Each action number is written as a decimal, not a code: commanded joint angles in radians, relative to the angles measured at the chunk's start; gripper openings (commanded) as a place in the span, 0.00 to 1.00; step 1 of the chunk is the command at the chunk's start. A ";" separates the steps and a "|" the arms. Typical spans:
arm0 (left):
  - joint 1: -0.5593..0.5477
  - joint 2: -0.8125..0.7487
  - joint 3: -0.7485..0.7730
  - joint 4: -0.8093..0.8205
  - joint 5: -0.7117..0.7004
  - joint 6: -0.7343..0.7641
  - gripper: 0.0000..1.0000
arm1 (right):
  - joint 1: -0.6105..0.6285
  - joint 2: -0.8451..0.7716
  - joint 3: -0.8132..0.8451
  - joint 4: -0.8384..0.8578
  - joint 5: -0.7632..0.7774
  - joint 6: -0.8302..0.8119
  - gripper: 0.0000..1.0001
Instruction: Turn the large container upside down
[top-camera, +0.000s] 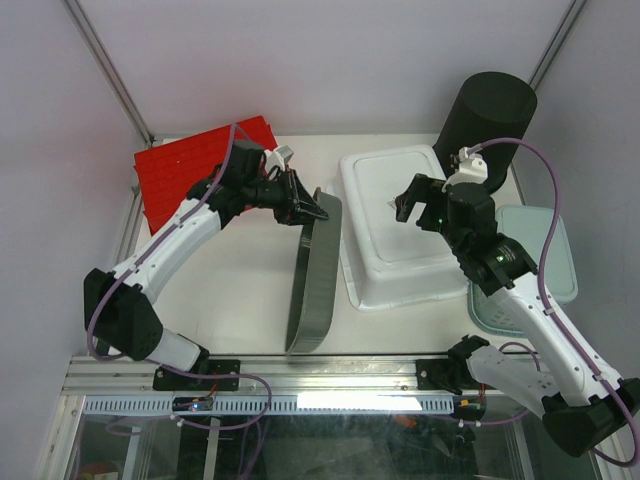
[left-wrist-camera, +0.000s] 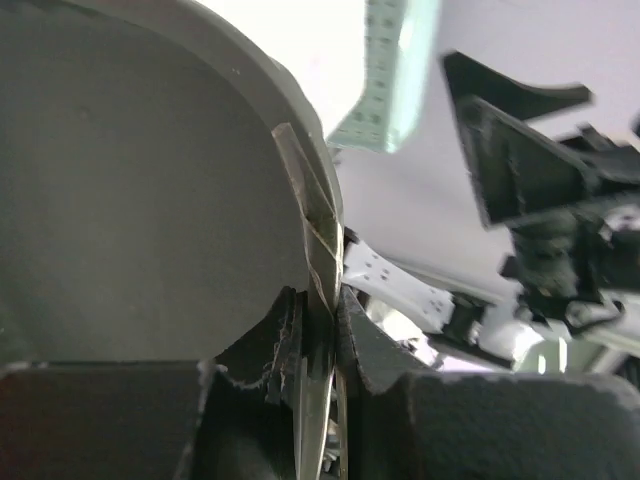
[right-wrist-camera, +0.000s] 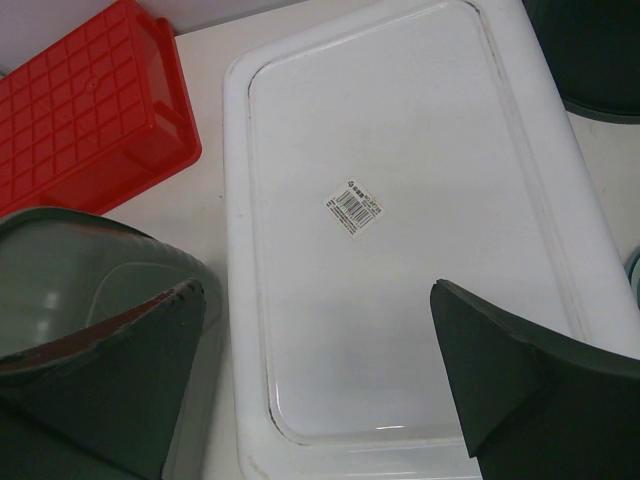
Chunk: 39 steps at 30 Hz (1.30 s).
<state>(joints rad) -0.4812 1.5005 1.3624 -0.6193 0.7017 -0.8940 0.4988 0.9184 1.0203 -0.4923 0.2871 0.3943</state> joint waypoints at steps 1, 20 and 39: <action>0.047 -0.147 -0.168 0.548 0.296 -0.411 0.00 | -0.007 -0.018 0.007 0.045 0.032 0.010 0.99; 0.355 -0.134 -0.531 0.576 0.458 -0.167 0.00 | -0.007 -0.002 0.008 0.058 0.035 0.020 0.99; 0.482 0.032 0.068 -0.399 -0.446 0.598 0.99 | -0.008 0.020 0.013 0.040 0.036 0.012 0.99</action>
<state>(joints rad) 0.0055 1.5692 1.2785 -0.8730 0.5522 -0.4034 0.4942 0.9298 1.0187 -0.4915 0.3035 0.4023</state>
